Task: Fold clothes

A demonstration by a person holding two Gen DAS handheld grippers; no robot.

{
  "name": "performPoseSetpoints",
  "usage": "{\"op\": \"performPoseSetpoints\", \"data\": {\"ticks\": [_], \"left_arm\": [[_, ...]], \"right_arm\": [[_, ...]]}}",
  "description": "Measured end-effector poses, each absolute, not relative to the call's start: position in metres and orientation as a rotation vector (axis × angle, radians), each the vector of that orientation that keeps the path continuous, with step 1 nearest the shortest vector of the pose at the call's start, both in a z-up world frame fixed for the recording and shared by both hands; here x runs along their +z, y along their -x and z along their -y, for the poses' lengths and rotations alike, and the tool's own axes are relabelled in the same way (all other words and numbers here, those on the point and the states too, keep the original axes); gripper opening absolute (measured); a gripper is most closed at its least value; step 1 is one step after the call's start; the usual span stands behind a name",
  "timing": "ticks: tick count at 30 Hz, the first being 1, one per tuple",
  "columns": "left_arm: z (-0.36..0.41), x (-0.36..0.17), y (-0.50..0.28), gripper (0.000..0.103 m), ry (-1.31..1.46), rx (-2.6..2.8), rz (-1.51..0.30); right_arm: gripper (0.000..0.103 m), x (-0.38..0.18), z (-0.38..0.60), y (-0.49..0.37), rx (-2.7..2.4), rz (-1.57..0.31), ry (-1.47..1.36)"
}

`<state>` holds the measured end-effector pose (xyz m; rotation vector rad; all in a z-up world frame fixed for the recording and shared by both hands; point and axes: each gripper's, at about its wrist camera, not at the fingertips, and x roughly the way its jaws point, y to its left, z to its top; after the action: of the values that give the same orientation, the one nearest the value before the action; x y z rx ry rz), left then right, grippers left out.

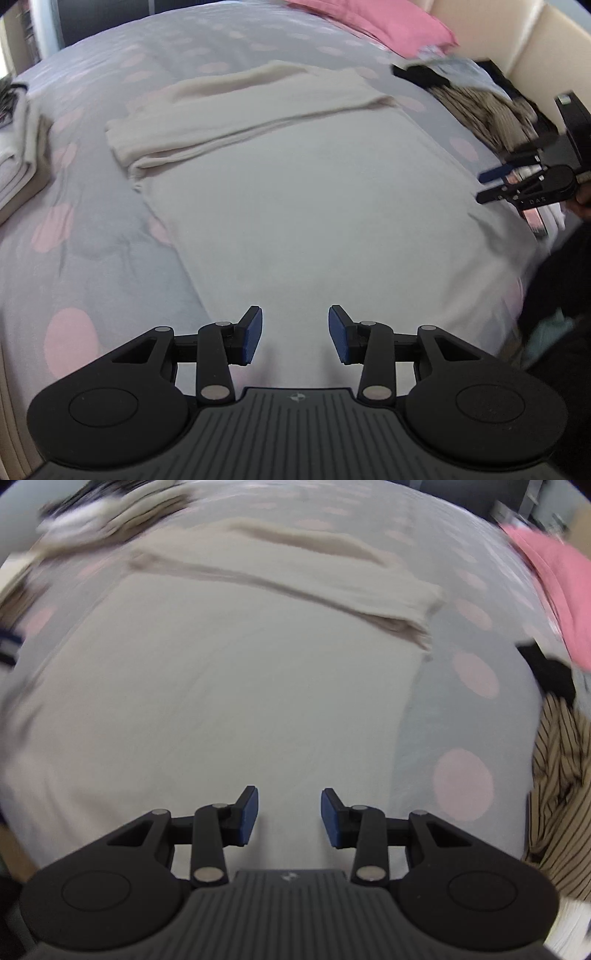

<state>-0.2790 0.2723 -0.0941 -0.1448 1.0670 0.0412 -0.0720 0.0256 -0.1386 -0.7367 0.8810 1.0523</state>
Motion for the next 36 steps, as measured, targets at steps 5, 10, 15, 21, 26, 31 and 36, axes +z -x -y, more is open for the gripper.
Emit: {"op": "performPoseSetpoints", "data": {"ticks": [5,10,15,21,26,31,36], "left_arm": [[-0.220,-0.099,0.289,0.039,-0.079,-0.055,-1.100],[-0.175,-0.113,0.298,0.041,-0.285,-0.148,-1.143],[-0.140,-0.143,0.316,0.044,-0.513,-0.208,-1.217],[-0.136,-0.163,0.327,0.044,-0.650,-0.121,-1.252],[-0.137,-0.172,0.332,0.044,-0.739,-0.091,-1.264],[-0.141,-0.184,0.342,0.043,-0.779,-0.121,-1.297],[-0.132,-0.184,0.353,0.043,-0.802,-0.209,-1.258]], "right_arm": [[0.041,-0.145,-0.013,0.133,1.214,-0.658,0.984],[0.041,-0.147,0.000,0.171,1.315,-0.536,1.198],[0.050,-0.159,0.021,0.197,1.359,-0.445,1.417],[0.051,-0.178,0.046,0.198,1.293,-0.376,1.610],[0.053,-0.192,0.061,0.191,1.223,-0.325,1.730],[0.055,-0.197,0.066,0.186,1.197,-0.284,1.763],[0.055,-0.196,0.071,0.179,1.197,-0.252,1.802]]}}
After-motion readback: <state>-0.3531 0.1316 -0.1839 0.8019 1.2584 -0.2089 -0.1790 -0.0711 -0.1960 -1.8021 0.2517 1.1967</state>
